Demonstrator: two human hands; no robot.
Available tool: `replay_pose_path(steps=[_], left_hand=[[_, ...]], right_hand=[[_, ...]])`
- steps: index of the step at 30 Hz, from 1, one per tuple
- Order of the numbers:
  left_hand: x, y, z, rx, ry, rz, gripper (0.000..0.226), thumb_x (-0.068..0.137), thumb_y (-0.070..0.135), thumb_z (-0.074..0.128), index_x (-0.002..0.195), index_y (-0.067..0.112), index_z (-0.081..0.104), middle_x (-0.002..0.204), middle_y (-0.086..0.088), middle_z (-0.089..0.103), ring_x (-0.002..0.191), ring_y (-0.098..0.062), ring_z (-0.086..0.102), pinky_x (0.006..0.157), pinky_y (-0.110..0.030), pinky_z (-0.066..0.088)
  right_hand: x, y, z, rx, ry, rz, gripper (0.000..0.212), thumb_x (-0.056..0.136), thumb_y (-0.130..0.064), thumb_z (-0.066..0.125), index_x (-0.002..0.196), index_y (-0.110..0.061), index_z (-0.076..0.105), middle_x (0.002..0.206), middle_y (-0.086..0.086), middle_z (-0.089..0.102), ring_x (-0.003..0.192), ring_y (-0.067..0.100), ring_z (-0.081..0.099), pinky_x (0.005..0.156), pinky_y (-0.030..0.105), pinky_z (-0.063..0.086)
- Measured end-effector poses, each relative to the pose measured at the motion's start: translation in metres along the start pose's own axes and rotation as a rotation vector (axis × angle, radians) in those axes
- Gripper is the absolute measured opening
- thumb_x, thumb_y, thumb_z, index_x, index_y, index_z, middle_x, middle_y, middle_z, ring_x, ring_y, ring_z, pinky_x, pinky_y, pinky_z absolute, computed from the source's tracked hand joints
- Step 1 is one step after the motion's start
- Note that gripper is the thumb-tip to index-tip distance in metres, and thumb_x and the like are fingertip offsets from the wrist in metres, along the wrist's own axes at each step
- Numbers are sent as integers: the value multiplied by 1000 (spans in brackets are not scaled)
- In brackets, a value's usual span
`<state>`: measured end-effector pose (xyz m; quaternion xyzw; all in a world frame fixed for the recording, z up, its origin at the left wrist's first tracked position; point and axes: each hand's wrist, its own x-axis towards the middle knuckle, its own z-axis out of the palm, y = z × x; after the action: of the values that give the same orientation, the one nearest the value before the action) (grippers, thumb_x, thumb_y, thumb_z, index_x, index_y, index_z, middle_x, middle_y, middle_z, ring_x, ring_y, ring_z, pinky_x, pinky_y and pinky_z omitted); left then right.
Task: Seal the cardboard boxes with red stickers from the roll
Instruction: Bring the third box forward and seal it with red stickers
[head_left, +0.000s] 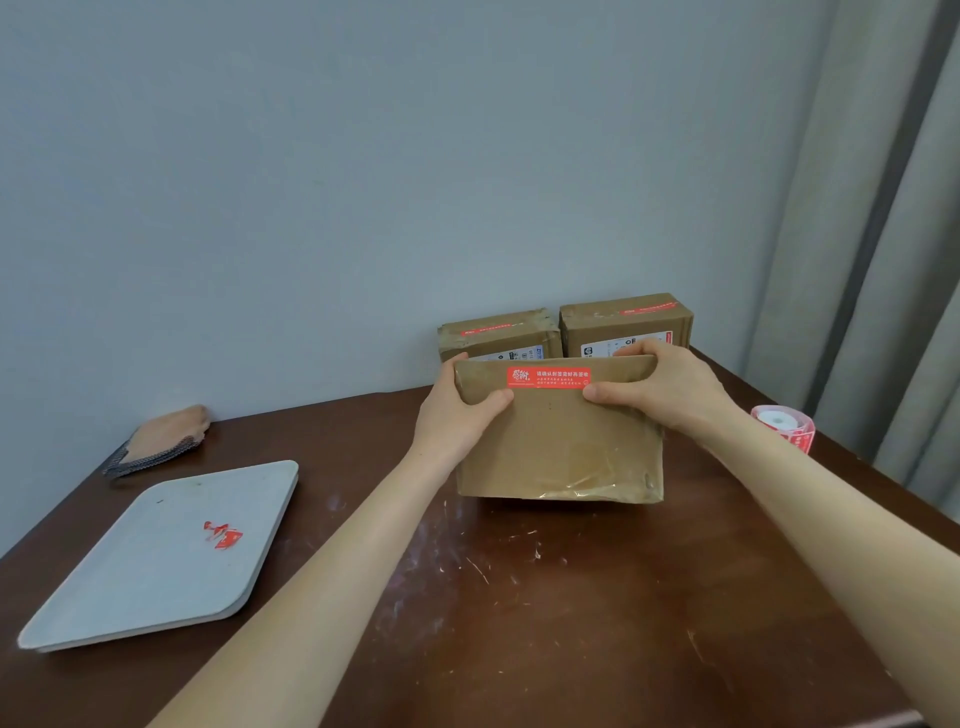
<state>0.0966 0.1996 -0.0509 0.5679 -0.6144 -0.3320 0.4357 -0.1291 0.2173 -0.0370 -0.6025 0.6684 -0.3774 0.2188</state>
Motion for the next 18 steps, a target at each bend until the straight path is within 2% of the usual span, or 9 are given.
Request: replay_pose_path(steps=[7,10,13,15,18], left_hand=[[4,3,5,-42,45,-35,70,75,47,73,135,29,40,124,6,57,112,-16,56,96,-41,49],[4,4,2,-36,33,-27,67,77,43,71,134,29,40,122,7,58,110,-15,57,95,-40,49],[3,5,1,-34,24,-21,62,82,40,67,136,28,39,122,7,57,109,-14,56,92,-36,49],[1,5,2,-13,29,-2,60,85,39,63,138,28,37,123,8,55,111,-14,55,90,-33,48],[0,4,7,63,107,77,73,81,45,66,142,25,32,135,7,49,123,-15,49,98,-36,45]], right_hand=[[-2,-3,0,-72,31,1,68,62,-64,76,115,-31,50,104,-8,54,93,15,55,66,31,51],[-2,-3,1,-115,60,6,67,59,-71,72,110,-32,51,102,-9,55,93,15,55,68,32,49],[0,-2,1,-99,50,15,60,61,-69,72,105,-33,52,101,-8,58,93,17,57,73,37,53],[1,-1,1,-83,38,10,57,62,-67,72,103,-33,52,102,-7,59,94,18,58,76,40,55],[1,0,0,-67,27,-3,54,65,-63,73,104,-32,52,103,-6,59,95,18,58,77,41,55]])
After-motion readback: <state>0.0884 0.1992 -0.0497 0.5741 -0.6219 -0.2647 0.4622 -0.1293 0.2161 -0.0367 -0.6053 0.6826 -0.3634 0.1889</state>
